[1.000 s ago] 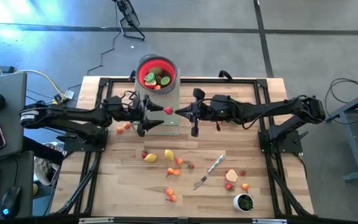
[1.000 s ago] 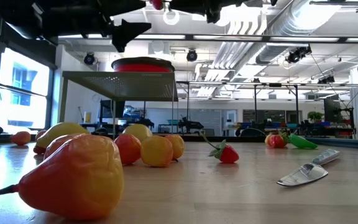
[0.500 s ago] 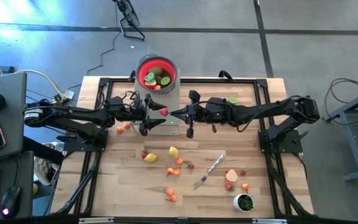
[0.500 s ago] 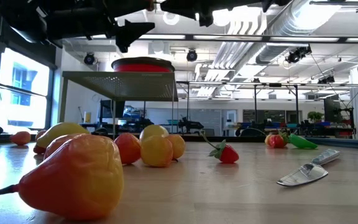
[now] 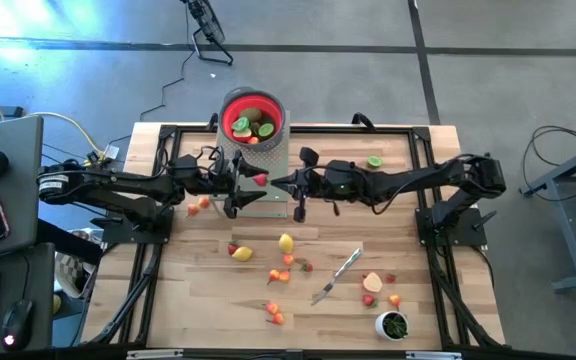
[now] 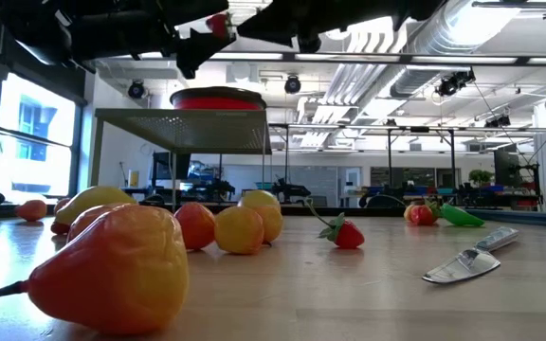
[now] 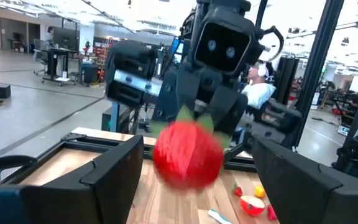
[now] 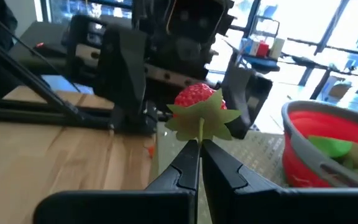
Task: Pick & Place Fruit
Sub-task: Put the strawberry into the red strainer on the shelf
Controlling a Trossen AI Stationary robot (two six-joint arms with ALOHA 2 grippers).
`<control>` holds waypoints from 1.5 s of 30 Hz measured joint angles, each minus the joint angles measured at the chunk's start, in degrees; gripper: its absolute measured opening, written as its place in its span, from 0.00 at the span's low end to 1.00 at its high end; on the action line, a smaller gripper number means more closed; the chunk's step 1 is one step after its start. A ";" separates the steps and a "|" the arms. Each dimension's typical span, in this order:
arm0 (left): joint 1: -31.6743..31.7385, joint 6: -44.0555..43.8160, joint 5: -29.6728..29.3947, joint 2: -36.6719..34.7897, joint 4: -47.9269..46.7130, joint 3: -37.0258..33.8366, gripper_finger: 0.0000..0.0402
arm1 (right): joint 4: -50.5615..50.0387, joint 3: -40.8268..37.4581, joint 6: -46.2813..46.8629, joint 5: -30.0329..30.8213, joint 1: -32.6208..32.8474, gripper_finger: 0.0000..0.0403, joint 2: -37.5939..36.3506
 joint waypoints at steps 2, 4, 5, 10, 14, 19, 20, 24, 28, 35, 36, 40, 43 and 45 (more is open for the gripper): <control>0.00 0.00 0.00 0.00 -0.08 0.00 0.73 | 1.81 0.00 0.00 0.05 0.00 0.01 0.98; 0.00 0.00 0.00 0.00 -0.13 0.00 0.73 | 2.02 0.00 -0.02 0.11 0.00 0.01 1.29; 0.00 0.00 0.00 0.00 -0.13 0.00 0.73 | 1.98 0.00 -0.02 0.23 0.00 0.01 1.36; 0.00 0.00 0.00 0.00 -0.38 0.00 0.73 | 3.66 0.00 -0.04 0.57 0.00 0.01 1.33; 0.00 0.00 0.00 0.00 -0.57 0.00 0.73 | 3.91 0.00 -0.07 0.24 0.00 0.01 1.32; 0.00 -0.02 0.00 -0.02 -0.55 0.00 0.73 | 3.30 0.00 -0.07 0.40 0.00 0.01 1.31; 0.00 -0.02 0.00 -0.02 -0.55 0.00 0.72 | 3.31 0.00 -0.07 0.40 0.00 0.01 1.31; 0.00 -0.02 0.00 -0.02 -0.55 0.00 0.66 | 2.66 0.00 -0.07 0.44 0.00 0.01 1.31; 0.00 -0.02 0.00 -0.02 -0.55 0.00 0.56 | 2.55 0.00 -0.07 0.44 0.00 0.01 1.29; 0.00 -0.02 -0.03 -0.02 -0.55 0.00 0.43 | 2.42 0.00 -0.07 0.42 0.00 0.01 1.27; 0.00 -0.02 -0.02 -0.02 -0.55 0.00 0.41 | 2.42 0.00 -0.07 0.42 0.00 0.01 1.27; 0.00 -0.02 -0.04 -0.02 -0.55 0.00 0.37 | 2.40 0.00 -0.07 0.41 0.00 0.01 1.27; 0.00 -0.02 -0.04 -0.02 -0.55 0.00 0.36 | 2.40 0.00 -0.07 0.42 0.00 0.01 1.25; 0.00 -0.02 -0.05 -0.02 -0.53 0.00 0.36 | 2.40 0.00 -0.07 0.42 0.00 0.01 1.25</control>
